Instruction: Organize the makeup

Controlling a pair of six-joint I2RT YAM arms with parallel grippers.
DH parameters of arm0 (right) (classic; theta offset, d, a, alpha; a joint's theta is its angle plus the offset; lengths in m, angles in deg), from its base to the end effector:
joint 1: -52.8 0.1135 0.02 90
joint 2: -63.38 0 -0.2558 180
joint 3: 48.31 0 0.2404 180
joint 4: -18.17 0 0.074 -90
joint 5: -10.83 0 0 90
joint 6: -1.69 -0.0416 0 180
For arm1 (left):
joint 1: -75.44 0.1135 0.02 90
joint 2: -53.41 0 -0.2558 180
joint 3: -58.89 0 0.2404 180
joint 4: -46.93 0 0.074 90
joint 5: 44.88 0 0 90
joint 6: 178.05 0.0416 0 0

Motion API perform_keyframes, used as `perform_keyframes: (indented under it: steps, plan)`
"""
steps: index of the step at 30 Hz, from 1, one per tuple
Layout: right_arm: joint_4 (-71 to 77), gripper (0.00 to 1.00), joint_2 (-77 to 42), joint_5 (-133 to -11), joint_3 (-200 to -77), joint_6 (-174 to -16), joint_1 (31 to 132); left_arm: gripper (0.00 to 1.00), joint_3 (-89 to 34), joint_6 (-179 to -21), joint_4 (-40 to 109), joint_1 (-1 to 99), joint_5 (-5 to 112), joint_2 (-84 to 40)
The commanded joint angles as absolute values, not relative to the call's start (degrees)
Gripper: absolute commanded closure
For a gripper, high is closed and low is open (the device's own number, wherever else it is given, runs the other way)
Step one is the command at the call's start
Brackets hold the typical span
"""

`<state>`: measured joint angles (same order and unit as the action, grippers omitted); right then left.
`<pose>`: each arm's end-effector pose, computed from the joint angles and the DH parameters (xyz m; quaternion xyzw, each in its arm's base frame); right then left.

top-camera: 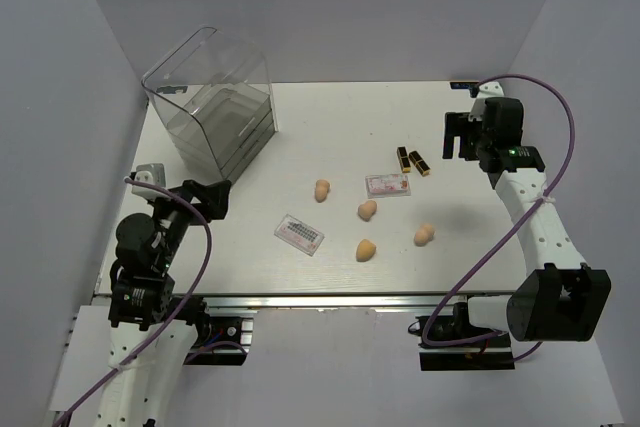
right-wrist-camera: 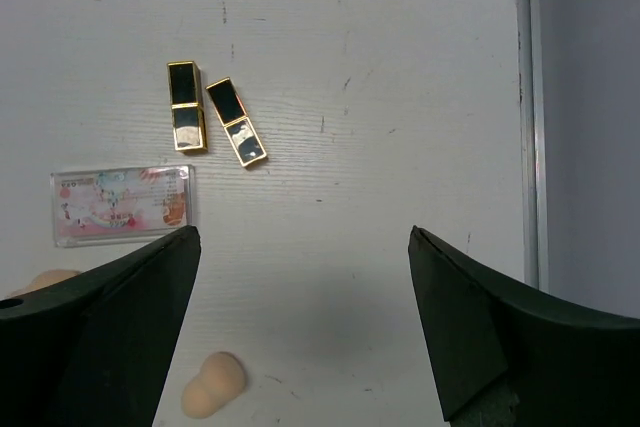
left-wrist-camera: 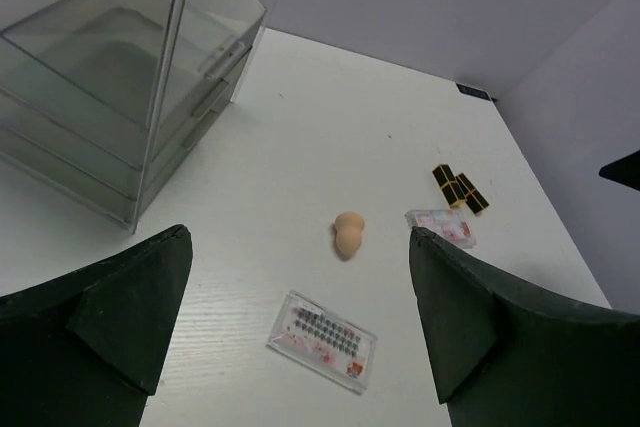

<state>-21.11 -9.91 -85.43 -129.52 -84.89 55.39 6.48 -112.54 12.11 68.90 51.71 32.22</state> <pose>0.2830 0.0083 0.3316 -0.0189 0.8708 -0.0511 0.4886 0.1010 -0.0164 0.3233 -0.0747 0.7250 -0.2232 0.6473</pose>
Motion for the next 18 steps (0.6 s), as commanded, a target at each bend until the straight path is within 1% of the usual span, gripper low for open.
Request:
perform_keyframes:
  steps: [1,2,3,4,5,6,7,8,9,10,12,13,14,16,17,18]
  plan:
    - [-20.2,0.11,-9.57,-81.75,-131.85,-83.14,55.26,0.02,6.55,-113.53,9.09,69.03,55.67,32.5]
    - [-19.58,0.11,-8.52,-79.28,-130.97,-81.56,55.26,0.02,6.64,-113.97,9.18,69.03,55.84,32.58]
    - [-18.97,0.11,-7.81,-75.51,-130.18,-76.41,55.26,0.02,6.73,-114.85,9.44,69.03,55.93,32.5]
    - [-18.79,0.11,-7.11,-67.04,-129.48,-72.97,55.26,0.02,6.82,-115.46,9.62,69.03,55.93,32.41]
    - [-19.83,0.1,-5.97,-61.12,-128.77,-68.84,55.34,0.02,6.9,-116.6,10.23,69.03,56.11,32.06]
    - [-22.1,0.11,-5.53,-55.15,-128.68,-63.49,55.43,0.02,7.25,-117.22,10.58,69.03,56.11,31.71]
    - [-27.43,0.11,-5.35,-46.04,-128.5,-52.21,56.82,0.03,7.52,-118.79,11.54,69.03,56.02,31.44]
    - [-29.23,0.11,-5.26,-44.38,-128.24,-48.36,58.06,0.06,7.78,-119.33,12.07,69.03,56.54,30.66]
    - [-30.03,0.11,-5.26,-44.8,-127.2,-46.41,59.9,0.11,8.3,-119.86,12.86,69.03,57.07,30.21]
    - [-30.12,0.11,-5.52,-47.85,-126.66,-45.52,63.92,0.31,8.48,-121.0,14.09,69.03,57.42,29.6]
    - [-30.91,0.11,-6.84,-49.46,-126.04,-44.2,67.37,0.54,8.75,-122.15,15.32,69.03,58.39,27.76]
    - [-31.09,0.11,-7.45,-48.33,-126.22,-43.84,69.56,0.66,9.01,-122.67,15.94,69.03,58.57,27.31]
    - [-30.05,0.11,-8.93,-47.27,-126.48,-44.71,70.28,0.8,9.1,-124.16,17.43,69.03,58.83,26.79]
    - [-24.7,0.11,-10.61,-45.61,-127.18,-51.45,71.6,0.87,9.45,-126.18,19.62,69.03,59.36,25.56]
    - [-19.98,0.15,-13.06,-44.03,-127.79,-57.05,71.69,0.87,9.45,-126.98,20.16,69.03,59.27,25.2]
    - [-17.84,0.22,-14.56,-42.18,-128.67,-59.81,71.69,0.86,9.54,-127.77,20.78,69.03,59.19,25.03]
